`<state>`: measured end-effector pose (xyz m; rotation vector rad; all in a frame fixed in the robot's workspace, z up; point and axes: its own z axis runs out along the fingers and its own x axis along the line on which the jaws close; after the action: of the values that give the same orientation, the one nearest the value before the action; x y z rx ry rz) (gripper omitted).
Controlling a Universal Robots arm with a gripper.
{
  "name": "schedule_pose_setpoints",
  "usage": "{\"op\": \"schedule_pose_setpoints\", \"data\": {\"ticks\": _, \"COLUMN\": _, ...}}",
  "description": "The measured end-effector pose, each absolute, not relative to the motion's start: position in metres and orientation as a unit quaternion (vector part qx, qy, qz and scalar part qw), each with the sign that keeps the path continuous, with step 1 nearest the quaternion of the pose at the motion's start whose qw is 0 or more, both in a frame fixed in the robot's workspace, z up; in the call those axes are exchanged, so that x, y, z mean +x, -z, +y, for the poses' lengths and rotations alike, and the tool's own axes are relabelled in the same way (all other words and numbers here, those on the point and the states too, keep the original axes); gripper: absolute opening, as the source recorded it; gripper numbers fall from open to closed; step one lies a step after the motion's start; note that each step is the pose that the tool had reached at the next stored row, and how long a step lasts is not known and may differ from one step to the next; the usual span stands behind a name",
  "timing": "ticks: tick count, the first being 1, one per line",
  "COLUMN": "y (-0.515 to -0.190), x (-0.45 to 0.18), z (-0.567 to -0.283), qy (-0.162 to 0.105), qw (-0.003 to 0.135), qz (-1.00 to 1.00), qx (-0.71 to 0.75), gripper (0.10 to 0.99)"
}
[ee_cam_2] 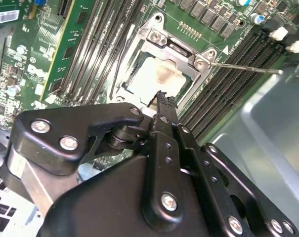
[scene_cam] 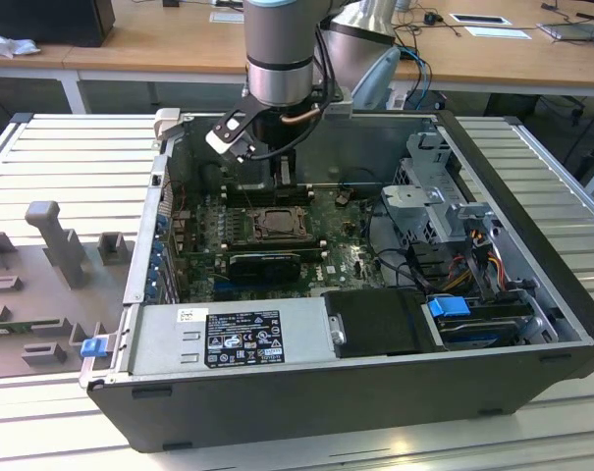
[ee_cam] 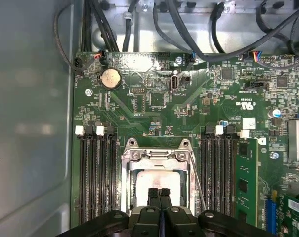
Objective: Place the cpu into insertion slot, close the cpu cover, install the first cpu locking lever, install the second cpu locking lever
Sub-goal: 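Install the first cpu locking lever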
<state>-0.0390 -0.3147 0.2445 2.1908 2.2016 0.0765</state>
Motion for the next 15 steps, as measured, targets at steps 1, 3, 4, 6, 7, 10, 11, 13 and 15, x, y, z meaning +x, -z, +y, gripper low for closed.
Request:
{"op": "schedule_pose_setpoints", "data": {"ticks": 1, "y": -0.247, "x": -0.039, "z": -0.315, "qy": -0.025, "qw": 0.017, "qz": 0.709, "qx": 0.705, "gripper": 0.106}}
{"op": "schedule_pose_setpoints", "data": {"ticks": 3, "y": -0.255, "x": -0.039, "z": -0.315, "qy": -0.025, "qw": 0.017, "qz": 0.709, "qx": 0.705, "gripper": 0.106}}
{"op": "schedule_pose_setpoints", "data": {"ticks": 4, "y": -0.257, "x": -0.039, "z": -0.315, "qy": -0.025, "qw": 0.017, "qz": 0.709, "qx": 0.705, "gripper": 0.106}}
{"op": "schedule_pose_setpoints", "data": {"ticks": 6, "y": -0.260, "x": -0.039, "z": -0.315, "qy": -0.024, "qw": 0.018, "qz": 0.709, "qx": 0.705, "gripper": 0.106}}
{"op": "schedule_pose_setpoints", "data": {"ticks": 7, "y": -0.262, "x": -0.039, "z": -0.315, "qy": -0.024, "qw": 0.018, "qz": 0.709, "qx": 0.705, "gripper": 0.106}}
{"op": "schedule_pose_setpoints", "data": {"ticks": 10, "y": -0.268, "x": -0.039, "z": -0.315, "qy": -0.024, "qw": 0.018, "qz": 0.709, "qx": 0.705, "gripper": 0.106}}
{"op": "schedule_pose_setpoints", "data": {"ticks": 11, "y": -0.270, "x": -0.039, "z": -0.315, "qy": -0.024, "qw": 0.018, "qz": 0.709, "qx": 0.705, "gripper": 0.106}}
{"op": "schedule_pose_setpoints", "data": {"ticks": 13, "y": -0.275, "x": -0.039, "z": -0.315, "qy": -0.024, "qw": 0.018, "qz": 0.709, "qx": 0.705, "gripper": 0.106}}
{"op": "schedule_pose_setpoints", "data": {"ticks": 15, "y": -0.275, "x": -0.039, "z": -0.315, "qy": -0.024, "qw": 0.018, "qz": 0.709, "qx": 0.705, "gripper": 0.106}}
